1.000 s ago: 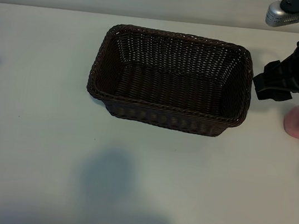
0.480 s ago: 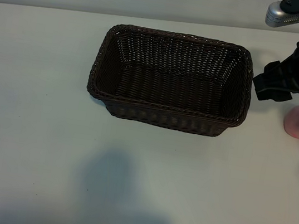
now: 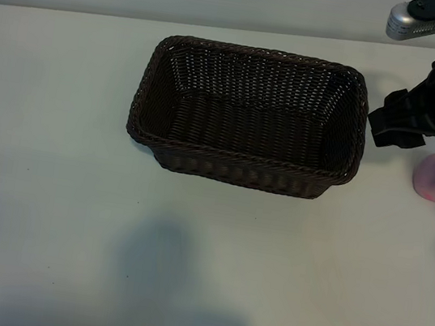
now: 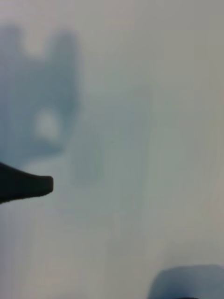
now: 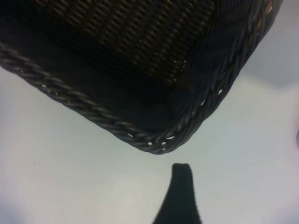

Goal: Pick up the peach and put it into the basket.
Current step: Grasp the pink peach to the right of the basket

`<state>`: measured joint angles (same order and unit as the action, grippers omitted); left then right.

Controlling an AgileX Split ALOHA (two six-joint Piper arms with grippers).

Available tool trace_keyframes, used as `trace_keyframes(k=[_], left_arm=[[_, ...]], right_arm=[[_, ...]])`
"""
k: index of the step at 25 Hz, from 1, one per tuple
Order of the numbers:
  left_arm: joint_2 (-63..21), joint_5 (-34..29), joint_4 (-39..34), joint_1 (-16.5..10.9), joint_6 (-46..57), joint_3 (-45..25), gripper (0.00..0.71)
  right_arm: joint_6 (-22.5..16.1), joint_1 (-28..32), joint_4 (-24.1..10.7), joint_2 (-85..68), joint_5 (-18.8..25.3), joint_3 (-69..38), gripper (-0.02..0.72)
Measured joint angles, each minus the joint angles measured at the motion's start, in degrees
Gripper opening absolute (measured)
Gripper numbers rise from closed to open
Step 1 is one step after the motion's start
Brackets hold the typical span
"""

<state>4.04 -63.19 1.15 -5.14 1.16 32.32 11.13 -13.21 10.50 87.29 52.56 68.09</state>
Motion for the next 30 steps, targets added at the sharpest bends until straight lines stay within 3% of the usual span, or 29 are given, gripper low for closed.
trace_keyframes(k=[13, 16, 19, 22, 30], left_arm=[[-1.23, 0.76, -1.15, 1.00, 0.12, -3.67, 0.593], [-1.28, 0.76, -1.15, 3.47, 0.12, -3.67, 0.593], [-1.28, 0.76, -1.15, 5.73, 0.12, -3.67, 0.593], [-1.28, 0.76, -1.15, 6.31, 0.12, -3.67, 0.593], [-4.45, 0.76, -1.15, 8.76, -0.81, -3.67, 0.592]], right_arm=[[-0.46, 0.00, -0.16, 0.00, -0.16, 0.00, 0.596], [-3.22, 0.00, -3.05, 0.00, 0.03, 0.00, 0.596], [-9.40, 0.00, -10.50, 0.00, -0.17, 0.00, 0.596], [-14.75, 1.04, -15.66, 0.52, -1.18, -0.17, 0.596], [-15.28, 7.08, -14.82, 6.34, -5.38, -3.58, 0.579]])
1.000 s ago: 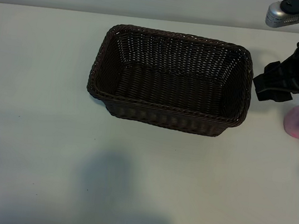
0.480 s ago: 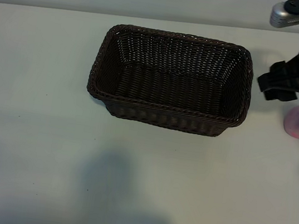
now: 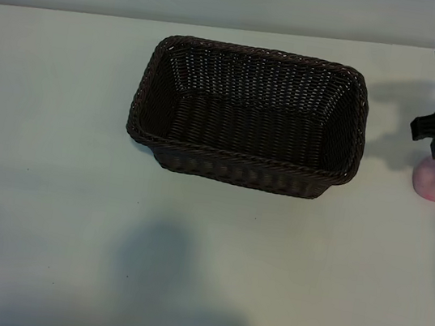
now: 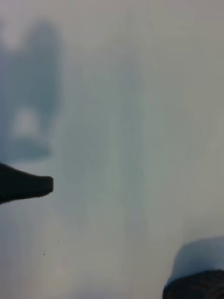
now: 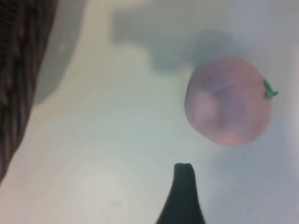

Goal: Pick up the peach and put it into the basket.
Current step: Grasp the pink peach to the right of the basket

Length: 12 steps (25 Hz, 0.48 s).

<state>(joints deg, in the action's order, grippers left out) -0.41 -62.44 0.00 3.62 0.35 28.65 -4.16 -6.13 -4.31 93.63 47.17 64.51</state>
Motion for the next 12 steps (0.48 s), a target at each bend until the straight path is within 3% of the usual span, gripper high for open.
trace_keyframes(k=[12], left_arm=[[-0.11, 0.00, 0.00, 0.38, -0.35, 0.00, 0.592]], right_arm=[[0.23, 0.30, -0.20, 10.12, -4.76, 0.00, 0.575]])
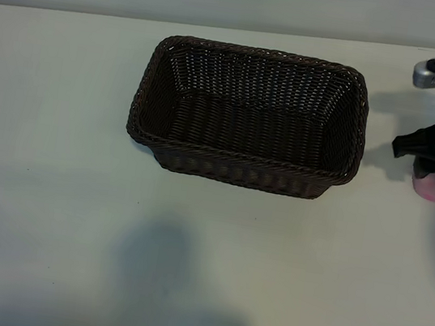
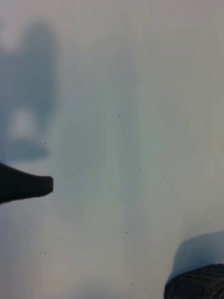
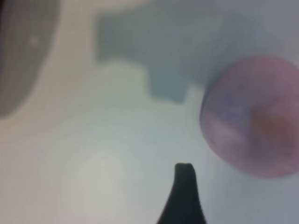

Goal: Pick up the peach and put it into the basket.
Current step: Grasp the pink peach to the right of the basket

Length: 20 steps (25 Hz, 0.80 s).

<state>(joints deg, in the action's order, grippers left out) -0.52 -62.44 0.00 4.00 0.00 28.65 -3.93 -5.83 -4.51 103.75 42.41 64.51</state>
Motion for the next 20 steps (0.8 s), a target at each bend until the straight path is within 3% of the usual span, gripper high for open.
trace_keyframes(k=[5, 13, 16, 20], left_arm=[[0.00, 0.00, 0.00, 0.00, 0.00, 0.00, 0.592], [0.00, 0.00, 0.00, 0.05, 0.00, 0.00, 0.592], [0.00, 0.00, 0.00, 0.05, 0.00, 0.00, 0.592], [0.00, 0.00, 0.00, 0.05, 0.00, 0.00, 0.592]], right_arm=[[-1.89, 1.04, -2.15, 1.87, -3.73, 0.00, 0.575], [-2.29, 4.47, -2.47, 6.56, -6.45, 0.00, 0.538], [-1.71, 4.47, -1.79, 7.71, -6.89, 0.00, 0.414], [-1.83, 4.47, -1.27, 7.79, -7.04, 0.25, 0.122]])
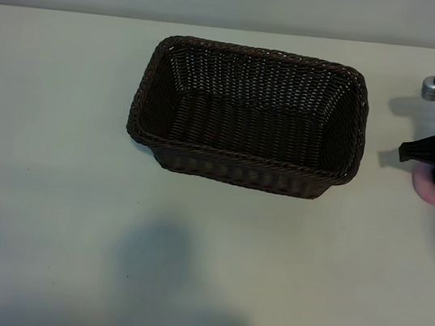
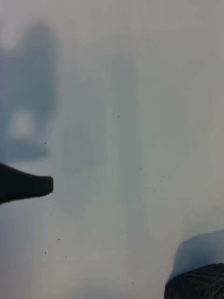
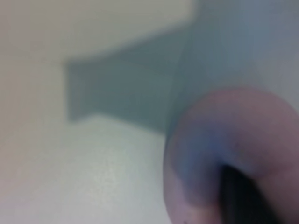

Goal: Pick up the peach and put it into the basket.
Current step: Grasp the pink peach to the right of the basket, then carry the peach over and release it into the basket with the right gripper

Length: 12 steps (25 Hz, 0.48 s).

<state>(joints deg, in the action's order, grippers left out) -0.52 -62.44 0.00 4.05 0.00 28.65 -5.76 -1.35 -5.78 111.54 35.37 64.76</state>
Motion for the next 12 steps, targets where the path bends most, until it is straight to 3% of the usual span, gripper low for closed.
trace_keyframes(k=[4, 12], left_arm=[[0.00, 0.00, 0.00, 0.00, 0.00, 0.00, 0.592], [0.00, 0.00, 0.00, 0.00, 0.00, 0.00, 0.592]], right_arm=[[-0.06, 0.00, 0.16, -0.73, 3.59, 2.18, 0.054], [0.17, 0.04, 1.67, -6.93, 17.82, 12.77, 0.052]])
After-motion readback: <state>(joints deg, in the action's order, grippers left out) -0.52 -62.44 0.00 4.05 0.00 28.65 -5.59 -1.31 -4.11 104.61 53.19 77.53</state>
